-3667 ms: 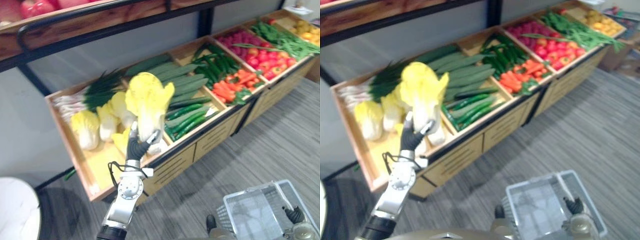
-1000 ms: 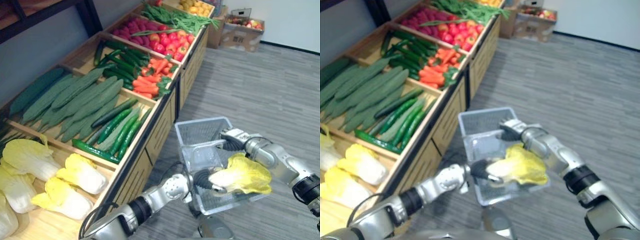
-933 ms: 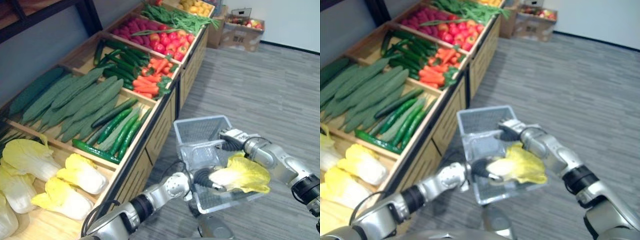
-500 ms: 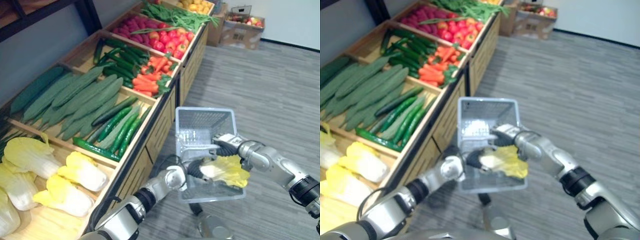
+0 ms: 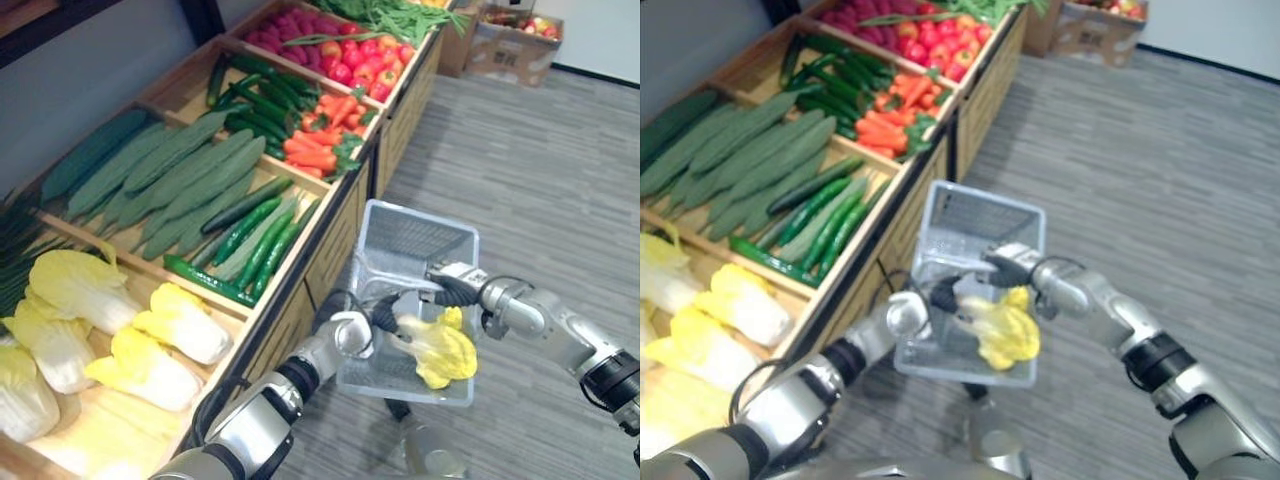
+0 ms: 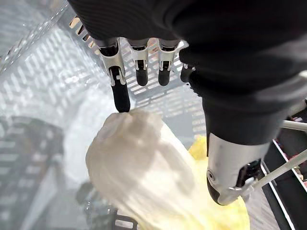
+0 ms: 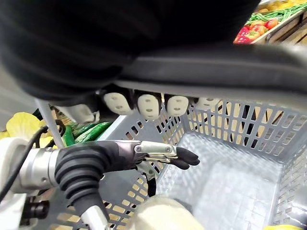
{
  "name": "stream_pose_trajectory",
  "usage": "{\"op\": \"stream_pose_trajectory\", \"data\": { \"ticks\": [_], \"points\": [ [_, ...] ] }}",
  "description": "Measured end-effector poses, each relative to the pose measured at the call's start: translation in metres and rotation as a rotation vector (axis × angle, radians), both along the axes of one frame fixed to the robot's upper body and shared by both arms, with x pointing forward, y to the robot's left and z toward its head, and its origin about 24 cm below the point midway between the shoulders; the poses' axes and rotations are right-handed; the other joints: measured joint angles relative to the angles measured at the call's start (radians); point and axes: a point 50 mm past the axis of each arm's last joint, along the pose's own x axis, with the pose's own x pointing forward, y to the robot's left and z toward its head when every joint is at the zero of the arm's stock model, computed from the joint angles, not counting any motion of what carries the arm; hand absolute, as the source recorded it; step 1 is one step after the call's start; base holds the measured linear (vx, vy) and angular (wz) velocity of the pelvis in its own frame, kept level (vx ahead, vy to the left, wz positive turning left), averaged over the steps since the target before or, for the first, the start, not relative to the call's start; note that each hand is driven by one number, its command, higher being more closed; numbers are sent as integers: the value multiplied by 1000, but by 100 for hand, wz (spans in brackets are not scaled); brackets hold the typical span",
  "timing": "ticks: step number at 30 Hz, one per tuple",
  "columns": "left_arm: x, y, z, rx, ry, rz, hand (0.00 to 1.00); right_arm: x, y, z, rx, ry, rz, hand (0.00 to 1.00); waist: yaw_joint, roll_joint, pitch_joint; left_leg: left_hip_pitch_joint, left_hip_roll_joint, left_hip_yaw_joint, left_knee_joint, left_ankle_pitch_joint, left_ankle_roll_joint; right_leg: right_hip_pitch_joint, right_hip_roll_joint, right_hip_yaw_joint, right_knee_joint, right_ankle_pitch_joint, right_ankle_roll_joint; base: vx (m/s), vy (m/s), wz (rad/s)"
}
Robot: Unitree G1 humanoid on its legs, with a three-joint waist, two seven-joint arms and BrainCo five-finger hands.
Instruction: Pick vegetable in the basket
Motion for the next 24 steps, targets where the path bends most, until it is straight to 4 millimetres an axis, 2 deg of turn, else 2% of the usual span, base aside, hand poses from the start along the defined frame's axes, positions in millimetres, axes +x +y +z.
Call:
{"op": "stream_pose_trajectory", "data": {
  "ticks": [3, 6, 8, 10, 13, 14, 16, 18, 20, 24],
  "points": [
    [2, -6, 13, -29, -49, -30, 0, 1, -10, 2, 17, -8, -45, 100, 6, 3, 2, -17, -1, -32, -1, 1, 7, 2, -14, -24, -1, 0, 0, -71, -64, 30],
    [-4, -21, 32, -77, -108, -108, 0, 2, -30, -3, 44, 14, -144, 100, 22, 13, 7, -24, 1, -81, -2, 4, 12, 26, -31, -64, -7, 0, 0, -78, -74, 44],
    [-15, -31, 48, -107, -170, -207, 0, 0, -50, -11, 48, 48, -231, 100, 33, 15, 6, -38, 2, -130, -7, 8, 24, 43, -50, -108, -16, 0, 0, -99, -83, 57],
    [-19, -30, 47, -82, -158, -240, 0, -5, -53, -19, 47, 74, -245, 100, 47, 17, 5, -44, 0, -156, -15, 14, 33, 53, -59, -130, -18, 0, 0, -82, -60, 49],
    [-34, -25, 52, -61, -176, -344, 0, -18, -71, -38, 49, 140, -330, 100, 56, 17, 5, -62, -4, -213, -24, 24, 47, 68, -82, -182, -18, -3, 4, -86, -53, 55],
    [-44, -28, 67, -118, -209, -414, 0, -27, -92, -50, 35, 187, -429, 100, 75, 21, 2, -68, -13, -241, -41, 35, 53, 75, -95, -213, -18, -5, 5, -72, -23, 60],
    [-54, -29, 84, -181, -256, -476, 0, -36, -107, -61, 11, 229, -500, 100, 88, 21, 1, -73, -18, -272, -57, 47, 59, 88, -106, -246, -18, -7, 8, -64, -16, 64],
    [-68, -26, 99, -258, -273, -533, 0, -51, -122, -79, 5, 297, -600, 100, 103, 20, -32, -93, -28, -319, -91, 73, 65, 90, -120, -302, -18, -9, 8, -49, -21, 73],
    [-79, -18, 108, -328, -266, -568, 0, -65, -137, -92, 6, 348, -693, 100, 109, 20, -51, -104, -35, -369, -125, 98, 73, 100, -130, -353, -19, -9, 8, -35, -28, 69],
    [-94, 1, 117, -424, -186, -586, 0, -91, -161, -113, 156, 373, -959, 100, 122, 4, -93, -124, -47, -441, -173, 135, 80, 105, -146, -435, -19, -13, 4, -37, -25, 51]
  ]
}}
